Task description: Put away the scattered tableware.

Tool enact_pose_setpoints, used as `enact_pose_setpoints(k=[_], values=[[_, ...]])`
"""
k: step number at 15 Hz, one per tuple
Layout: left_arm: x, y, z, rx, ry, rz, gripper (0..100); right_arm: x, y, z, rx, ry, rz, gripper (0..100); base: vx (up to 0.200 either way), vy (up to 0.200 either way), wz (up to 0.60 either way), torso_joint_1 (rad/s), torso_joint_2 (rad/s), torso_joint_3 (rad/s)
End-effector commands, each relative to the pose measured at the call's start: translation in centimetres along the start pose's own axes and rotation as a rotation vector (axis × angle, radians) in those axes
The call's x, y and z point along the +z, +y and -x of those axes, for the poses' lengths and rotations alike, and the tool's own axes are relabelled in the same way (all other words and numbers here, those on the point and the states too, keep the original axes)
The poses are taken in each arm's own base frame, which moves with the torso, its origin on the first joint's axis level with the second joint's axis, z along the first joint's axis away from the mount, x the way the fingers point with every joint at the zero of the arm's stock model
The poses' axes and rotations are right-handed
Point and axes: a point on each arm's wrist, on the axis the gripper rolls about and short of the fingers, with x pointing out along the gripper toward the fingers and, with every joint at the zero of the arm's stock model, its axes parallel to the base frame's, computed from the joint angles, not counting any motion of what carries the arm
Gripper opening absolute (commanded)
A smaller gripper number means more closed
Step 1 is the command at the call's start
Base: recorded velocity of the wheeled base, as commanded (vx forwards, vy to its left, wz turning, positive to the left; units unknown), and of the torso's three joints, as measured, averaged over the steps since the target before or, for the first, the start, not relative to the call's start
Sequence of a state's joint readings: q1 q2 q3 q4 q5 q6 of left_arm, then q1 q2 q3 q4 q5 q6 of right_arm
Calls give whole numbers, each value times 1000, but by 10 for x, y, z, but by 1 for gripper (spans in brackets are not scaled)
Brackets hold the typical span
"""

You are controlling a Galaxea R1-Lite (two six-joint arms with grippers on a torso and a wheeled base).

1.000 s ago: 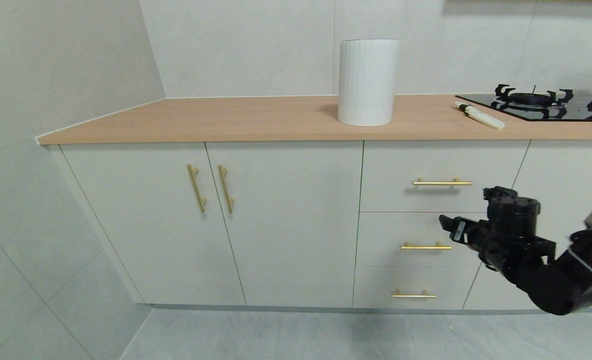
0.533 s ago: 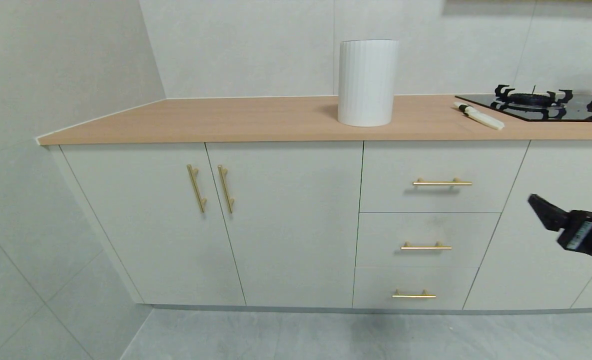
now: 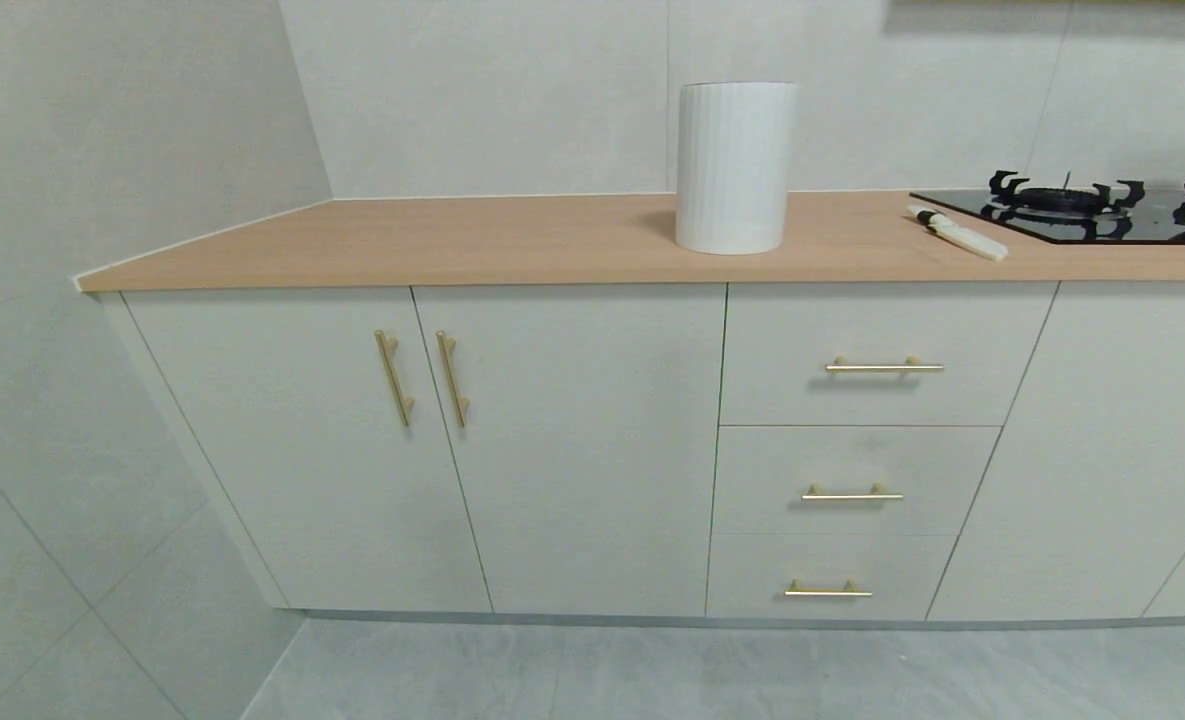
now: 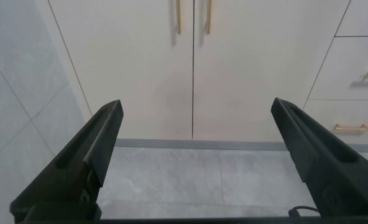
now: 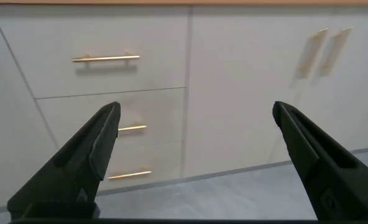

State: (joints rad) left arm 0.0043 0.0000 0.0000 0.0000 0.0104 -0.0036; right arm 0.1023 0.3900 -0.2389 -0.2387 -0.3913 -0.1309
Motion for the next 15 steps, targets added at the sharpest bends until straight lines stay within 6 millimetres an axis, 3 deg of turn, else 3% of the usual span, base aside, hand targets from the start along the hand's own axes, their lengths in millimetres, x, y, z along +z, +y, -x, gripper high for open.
enact_pose_setpoints(k=[1,3,5,10,15], values=[[0,0,0,1,0,1,100,-16,-16,54,-92,-144,-4,100,0,0,0,0,0,0],[0,0,0,1,0,1,100,-31,-13,58,-67,-112,11,100,0,0,0,0,0,0],[0,0,0,1,0,-1,100,-50,-8,50,-29,-54,-1,100,0,0,0,0,0,0],[0,0,0,1,0,-1,100,-85,6,41,296,33,-87,100,0,0,0,0,0,0],[0,0,0,1,0,-1,100,-92,8,39,301,60,-81,100,0,0,0,0,0,0]])
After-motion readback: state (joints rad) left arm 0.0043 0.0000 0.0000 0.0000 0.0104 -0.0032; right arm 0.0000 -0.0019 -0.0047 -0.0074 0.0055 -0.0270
